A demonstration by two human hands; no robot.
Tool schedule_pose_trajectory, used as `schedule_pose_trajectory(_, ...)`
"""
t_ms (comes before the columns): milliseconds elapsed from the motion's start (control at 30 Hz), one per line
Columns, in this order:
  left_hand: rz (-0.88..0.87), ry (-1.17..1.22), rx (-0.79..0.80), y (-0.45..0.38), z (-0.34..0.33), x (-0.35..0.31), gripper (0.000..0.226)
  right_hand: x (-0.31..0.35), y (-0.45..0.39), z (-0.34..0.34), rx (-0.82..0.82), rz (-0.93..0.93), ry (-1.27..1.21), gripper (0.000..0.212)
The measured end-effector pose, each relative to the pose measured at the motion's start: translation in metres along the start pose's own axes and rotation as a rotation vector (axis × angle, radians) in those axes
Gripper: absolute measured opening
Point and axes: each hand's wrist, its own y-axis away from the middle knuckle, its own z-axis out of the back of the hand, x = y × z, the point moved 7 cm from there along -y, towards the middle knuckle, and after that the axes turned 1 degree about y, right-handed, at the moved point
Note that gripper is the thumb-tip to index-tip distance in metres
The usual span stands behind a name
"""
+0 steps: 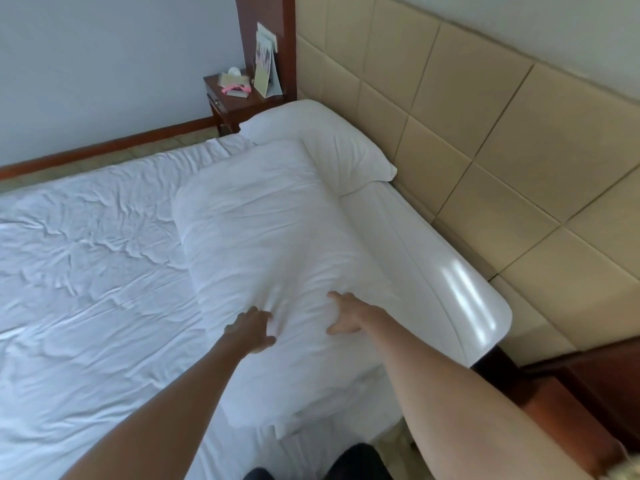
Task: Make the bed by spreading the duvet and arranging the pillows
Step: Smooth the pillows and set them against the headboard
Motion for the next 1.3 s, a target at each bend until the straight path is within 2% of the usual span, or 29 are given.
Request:
schedule_pose_trajectory(267, 0.067, 0.034, 0.009, -0.007, -0.011, -0.011, 0.095, 0.016, -0.021, 0.020, 0.012, 0.008, 0.119, 0.103)
schedule_pose_trajectory(333, 0.099, -0.024, -0.022, -0.013, -0.012, -0.013, 0.102, 0.011, -0.038, 0.020, 0.018, -0.005, 0.150, 0.109)
schedule_pose_trajectory(433, 0.149, 0.032, 0.004, -0.029, -0.026, -0.007, 0.110, 0.002, -0.066, 0.009, 0.043, -0.005, 0.182, 0.119)
schedule_pose_trajectory(600, 0.209, 0.020, 0.039, -0.064, -0.053, -0.007, 0.110, -0.013, -0.112, -0.014, 0.051, 0.055, 0.161, 0.126)
schedule_pose_trajectory(800, 0.259, -0.005, -0.024, -0.083, -0.080, -0.011, 0.111, -0.026, -0.147, -0.034, 0.120, 0.082, 0.174, 0.125)
schedule_pose_trajectory(900, 0.271, -0.031, 0.032, -0.085, -0.069, -0.013, 0.110, -0.026, -0.152, -0.025, 0.139, 0.091, 0.233, 0.130)
schedule_pose_trajectory(967, 0.262, -0.063, 0.068, -0.087, -0.047, -0.019, 0.110, -0.016, -0.150, -0.005, 0.042, 0.123, 0.227, 0.125)
schedule_pose_trajectory(1000, 0.243, -0.081, 0.053, -0.089, -0.032, -0.023, 0.111, -0.008, -0.147, 0.012, -0.090, 0.159, 0.175, 0.115)
schedule_pose_trajectory(1067, 0.207, -0.099, -0.058, -0.093, 0.001, -0.029, 0.110, 0.009, -0.139, 0.053, -0.429, 0.255, 0.104, 0.098)
schedule_pose_trajectory(1100, 0.203, -0.100, -0.133, -0.095, 0.017, -0.030, 0.111, 0.018, -0.138, 0.068, -0.534, 0.296, 0.120, 0.098)
schedule_pose_trajectory(1133, 0.209, -0.092, -0.201, -0.099, 0.030, -0.029, 0.114, 0.024, -0.142, 0.078, -0.560, 0.313, 0.134, 0.103)
schedule_pose_trajectory(1200, 0.225, -0.039, -0.252, -0.112, 0.045, -0.019, 0.127, 0.031, -0.160, 0.089, -0.448, 0.277, 0.152, 0.121)
schedule_pose_trajectory(1300, 0.204, 0.018, -0.143, -0.144, 0.038, -0.002, 0.139, 0.032, -0.191, 0.092, -0.263, 0.213, 0.333, 0.137)
